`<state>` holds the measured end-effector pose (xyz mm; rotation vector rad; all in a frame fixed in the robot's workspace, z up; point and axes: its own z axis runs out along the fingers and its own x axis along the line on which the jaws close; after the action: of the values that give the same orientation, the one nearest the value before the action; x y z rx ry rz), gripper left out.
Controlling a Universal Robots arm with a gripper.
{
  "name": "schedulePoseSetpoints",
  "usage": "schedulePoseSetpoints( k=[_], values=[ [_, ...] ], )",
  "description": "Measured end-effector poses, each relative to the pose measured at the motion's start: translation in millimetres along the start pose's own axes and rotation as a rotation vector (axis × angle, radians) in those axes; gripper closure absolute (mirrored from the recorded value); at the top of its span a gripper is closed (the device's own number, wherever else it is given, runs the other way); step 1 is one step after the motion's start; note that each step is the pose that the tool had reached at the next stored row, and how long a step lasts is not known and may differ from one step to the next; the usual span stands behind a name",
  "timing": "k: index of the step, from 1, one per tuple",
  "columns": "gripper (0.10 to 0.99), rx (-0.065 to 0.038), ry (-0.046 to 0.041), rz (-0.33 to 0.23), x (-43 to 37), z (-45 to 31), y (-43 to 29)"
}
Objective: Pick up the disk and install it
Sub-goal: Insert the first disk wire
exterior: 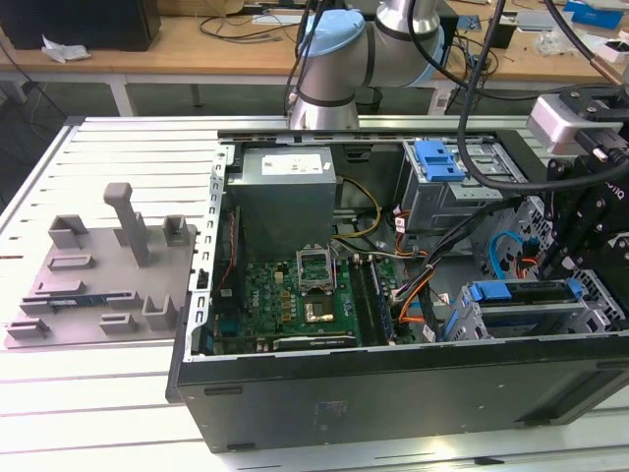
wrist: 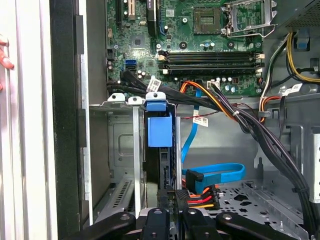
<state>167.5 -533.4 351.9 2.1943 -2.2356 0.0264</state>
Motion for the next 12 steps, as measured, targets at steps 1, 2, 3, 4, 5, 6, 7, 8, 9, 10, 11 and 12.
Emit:
schedulePoseSetpoints(
  k=[1,2,3,4,5,6,7,8,9,10,11,12],
  values=[
    [0.918,0.0,-0.0001,0.0,0.0,0.4,0.0],
    [0.918,0.0,-0.0001,0.0,0.0,0.8,0.0],
    [0.918,0.0,-0.0002,0.0,0.0,1.1,0.0],
    [0.918,0.0,-0.0001,0.0,0.0,1.3,0.0],
    [0.918,0.0,-0.0001,0.0,0.0,1.6,0.0],
    [0.918,0.0,-0.0001,0.0,0.0,1.8,0.0],
    [0.918,0.0,-0.0001,0.0,0.0,1.9,0.0],
    [0.918,0.0,-0.0001,0.0,0.0,2.1,0.0],
    [0.918,0.0,-0.0001,0.0,0.0,2.3,0.0],
    [0.918,-0.001,-0.0001,0.0,0.0,2.5,0.0],
    [0.918,-0.001,-0.0002,0.0,0.0,2.7,0.0],
    [0.918,-0.001,-0.0002,0.0,0.0,3.0,0.0]
  ],
)
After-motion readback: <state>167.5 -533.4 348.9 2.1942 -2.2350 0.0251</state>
